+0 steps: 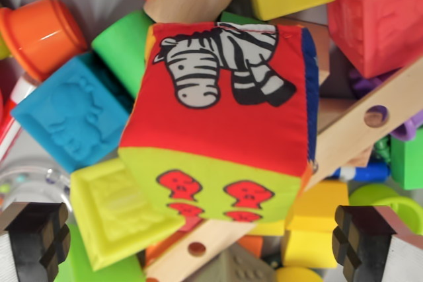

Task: Pick an object from the bin

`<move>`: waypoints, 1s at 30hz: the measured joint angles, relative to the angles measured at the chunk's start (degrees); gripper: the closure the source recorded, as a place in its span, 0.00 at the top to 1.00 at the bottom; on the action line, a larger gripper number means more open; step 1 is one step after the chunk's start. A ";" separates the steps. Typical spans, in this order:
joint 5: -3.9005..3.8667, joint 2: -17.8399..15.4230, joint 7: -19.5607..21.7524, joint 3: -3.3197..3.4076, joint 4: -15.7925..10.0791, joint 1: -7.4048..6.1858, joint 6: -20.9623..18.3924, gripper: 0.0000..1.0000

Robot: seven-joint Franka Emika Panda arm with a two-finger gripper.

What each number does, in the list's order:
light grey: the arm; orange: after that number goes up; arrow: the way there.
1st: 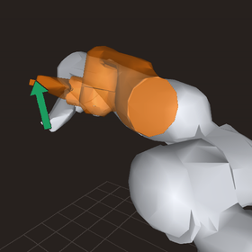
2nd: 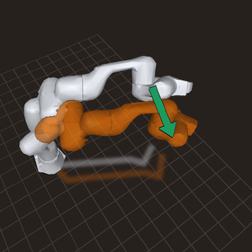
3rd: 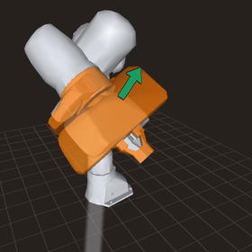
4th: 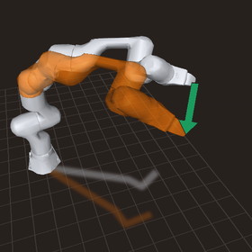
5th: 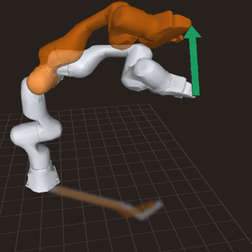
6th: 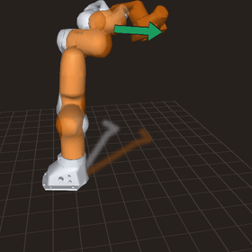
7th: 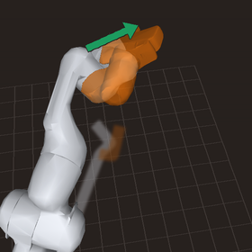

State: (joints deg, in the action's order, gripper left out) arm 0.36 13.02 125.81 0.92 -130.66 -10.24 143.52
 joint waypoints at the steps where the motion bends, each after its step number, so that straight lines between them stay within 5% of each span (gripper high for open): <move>1: 0.02 0.70 0.01 0.00 -0.03 0.00 0.65 1.00; 16: 0.14 6.10 0.01 0.00 -0.17 0.00 6.06 1.00; 17: 0.15 6.24 0.01 0.00 -0.17 0.00 6.17 0.00; 30: 0.16 6.27 0.01 0.00 -0.16 0.00 6.23 0.00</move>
State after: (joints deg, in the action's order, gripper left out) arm 0.52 19.30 125.82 0.92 -130.82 -10.24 149.76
